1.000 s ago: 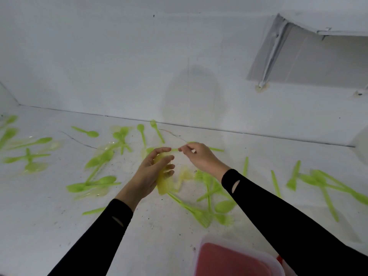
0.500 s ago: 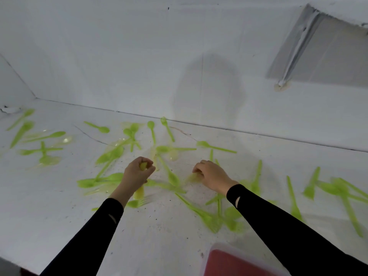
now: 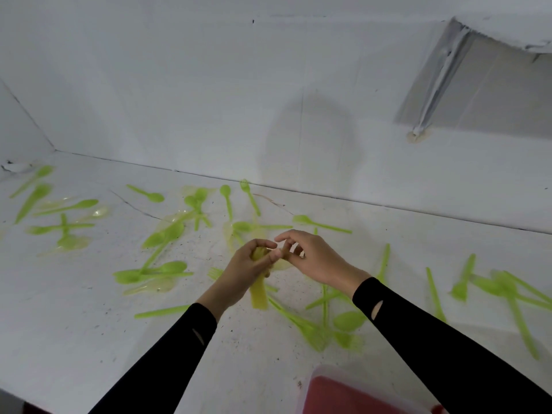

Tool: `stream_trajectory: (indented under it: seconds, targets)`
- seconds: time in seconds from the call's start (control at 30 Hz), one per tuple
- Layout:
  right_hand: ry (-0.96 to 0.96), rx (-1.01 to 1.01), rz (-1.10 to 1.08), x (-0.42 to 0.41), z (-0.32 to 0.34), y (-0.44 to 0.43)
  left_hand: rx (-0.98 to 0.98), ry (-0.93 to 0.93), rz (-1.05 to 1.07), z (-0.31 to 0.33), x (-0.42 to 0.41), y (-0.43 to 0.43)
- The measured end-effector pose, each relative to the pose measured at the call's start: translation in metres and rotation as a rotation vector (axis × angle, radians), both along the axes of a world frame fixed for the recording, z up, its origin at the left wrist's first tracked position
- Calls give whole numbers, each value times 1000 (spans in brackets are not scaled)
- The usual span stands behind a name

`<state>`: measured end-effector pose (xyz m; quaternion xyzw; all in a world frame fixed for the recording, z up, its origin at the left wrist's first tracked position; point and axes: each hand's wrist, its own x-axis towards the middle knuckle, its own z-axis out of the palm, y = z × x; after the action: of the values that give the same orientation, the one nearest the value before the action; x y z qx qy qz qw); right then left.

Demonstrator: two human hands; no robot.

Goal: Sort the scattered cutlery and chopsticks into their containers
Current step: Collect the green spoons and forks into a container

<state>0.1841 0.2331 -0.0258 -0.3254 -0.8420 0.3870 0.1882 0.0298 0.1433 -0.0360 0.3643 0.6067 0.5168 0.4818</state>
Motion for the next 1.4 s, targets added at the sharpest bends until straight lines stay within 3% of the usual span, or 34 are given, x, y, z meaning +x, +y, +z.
stream_trajectory:
  seconds: [0.2, 0.33, 0.43, 0.5, 0.67, 0.77, 0.87, 0.97, 1.03, 1.13, 1.3, 1.4]
  targets:
    - [261, -345, -243, -1, 8, -21, 99, -150, 4, 7, 28, -13]
    - [499, -826, -408, -4, 17, -44, 190, -134, 124, 21, 53, -19]
    - [523, -1127, -397, 0, 28, -57, 215, -142, 207, 35, 65, -28]
    - [529, -1202, -335, 6, 34, -65, 231, -196, 216, 43, 70, -35]
    - [483, -1135, -340, 26, 47, -91, 258, -123, 195, 61, 80, -54]
    - [362, -783, -390, 37, 49, -108, 246, -38, 307, 65, 86, -54]
    - [242, -461, -266, 54, 51, -124, 250, 49, 372, 67, 98, -55]
    - [157, -161, -243, 74, 45, -132, 204, 44, 265, 69, 116, -61]
    - [132, -38, -303, 92, 46, -134, 164, -83, 119, 67, 128, -66]
    - [53, -123, -351, 119, 47, -137, 150, -177, -19, 56, 147, -82]
    - [-8, -391, -324, 140, 26, -161, 113, 117, 20, 40, 157, -112]
    - [-40, -526, -315, 139, 11, -176, -57, 398, 24, 25, 135, -127]
